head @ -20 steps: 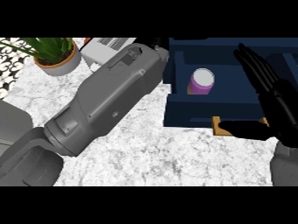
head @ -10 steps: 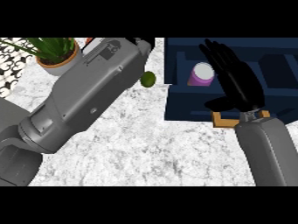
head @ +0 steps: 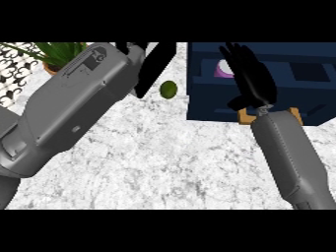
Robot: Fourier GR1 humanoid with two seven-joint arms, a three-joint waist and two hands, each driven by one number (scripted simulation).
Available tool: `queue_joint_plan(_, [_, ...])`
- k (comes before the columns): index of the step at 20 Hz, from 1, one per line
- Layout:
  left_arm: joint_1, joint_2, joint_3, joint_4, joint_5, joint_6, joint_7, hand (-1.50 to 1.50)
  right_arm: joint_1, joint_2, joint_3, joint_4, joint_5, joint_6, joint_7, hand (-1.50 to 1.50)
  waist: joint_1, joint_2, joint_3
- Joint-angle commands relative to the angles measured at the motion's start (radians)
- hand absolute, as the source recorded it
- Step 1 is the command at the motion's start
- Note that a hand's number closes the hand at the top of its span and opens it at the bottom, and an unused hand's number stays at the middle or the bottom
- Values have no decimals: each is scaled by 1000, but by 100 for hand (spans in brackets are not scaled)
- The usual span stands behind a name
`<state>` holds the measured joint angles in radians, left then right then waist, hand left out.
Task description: Pick up the can, place it into the drawer and close the drawer
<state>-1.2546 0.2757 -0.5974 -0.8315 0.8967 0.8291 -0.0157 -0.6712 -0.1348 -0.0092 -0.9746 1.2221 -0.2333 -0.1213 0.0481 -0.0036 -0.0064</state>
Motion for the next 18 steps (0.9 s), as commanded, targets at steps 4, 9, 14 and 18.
queue_joint_plan(4, [77,62,13,-88,-29,-11,22,-150,-96,-12,-65,295,45,-205,-22,-150,3,15,8])
queue_joint_plan(9, [102,82,18,-137,-43,-5,44,-150,-176,57,-68,412,93,-338,30,-150,11,18,8])
queue_joint_plan(14, [111,102,20,-193,-54,17,82,-150,-303,-35,-138,541,75,-357,0,-150,28,24,8])
queue_joint_plan(18, [133,147,24,-237,-75,14,99,-150,-352,-56,-176,605,49,-413,-37,-150,24,23,8])
